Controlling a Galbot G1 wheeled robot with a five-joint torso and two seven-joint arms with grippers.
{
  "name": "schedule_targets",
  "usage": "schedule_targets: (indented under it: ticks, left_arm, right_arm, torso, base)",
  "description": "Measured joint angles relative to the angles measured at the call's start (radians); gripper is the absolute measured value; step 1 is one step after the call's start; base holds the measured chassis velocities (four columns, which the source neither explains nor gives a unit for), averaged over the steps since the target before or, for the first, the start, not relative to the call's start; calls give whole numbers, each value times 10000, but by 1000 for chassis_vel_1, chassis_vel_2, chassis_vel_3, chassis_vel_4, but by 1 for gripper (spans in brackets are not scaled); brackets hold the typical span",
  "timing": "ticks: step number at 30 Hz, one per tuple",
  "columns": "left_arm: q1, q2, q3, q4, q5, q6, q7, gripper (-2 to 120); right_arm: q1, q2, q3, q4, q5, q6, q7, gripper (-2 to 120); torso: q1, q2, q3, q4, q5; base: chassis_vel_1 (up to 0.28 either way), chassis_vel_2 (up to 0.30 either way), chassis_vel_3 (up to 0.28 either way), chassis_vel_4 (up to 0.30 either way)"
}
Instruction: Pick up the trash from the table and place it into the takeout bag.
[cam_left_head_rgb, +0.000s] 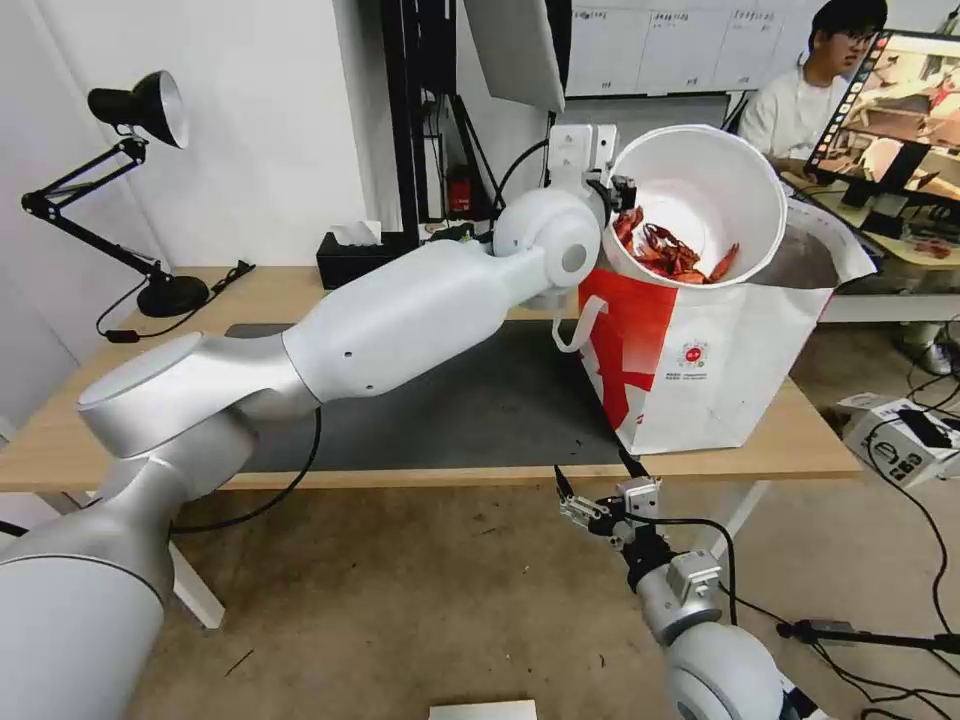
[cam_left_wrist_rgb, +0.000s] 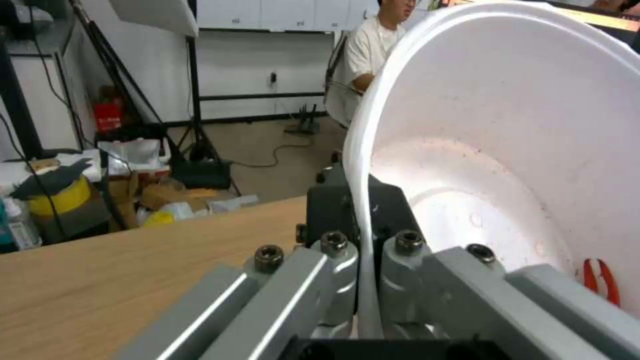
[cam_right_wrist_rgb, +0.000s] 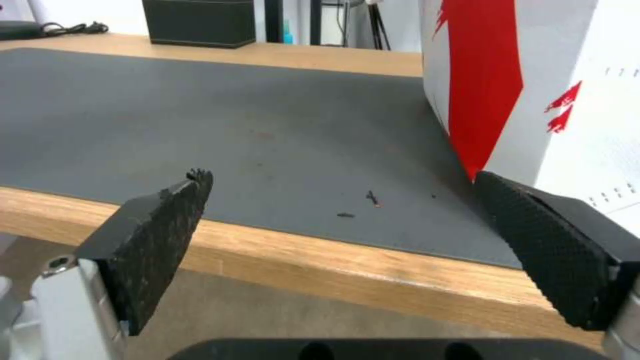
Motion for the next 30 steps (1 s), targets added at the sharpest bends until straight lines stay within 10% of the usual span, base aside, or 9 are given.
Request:
schedule_targets:
  ticks: [12,30]
  left_arm:
    - [-214,-534,-347,949,108,-151,23,0]
    - [175,-81,-34,363,75,383,980,0]
  right_arm:
    - [0,0,0,0,0,0,0,100]
    - [0,0,0,0,0,0,0,100]
  torso:
    - [0,0,0,-1,0]
    - [0,0,0,-1,-1]
  base:
    - [0,0,0,0]
    - [0,0,0,0]
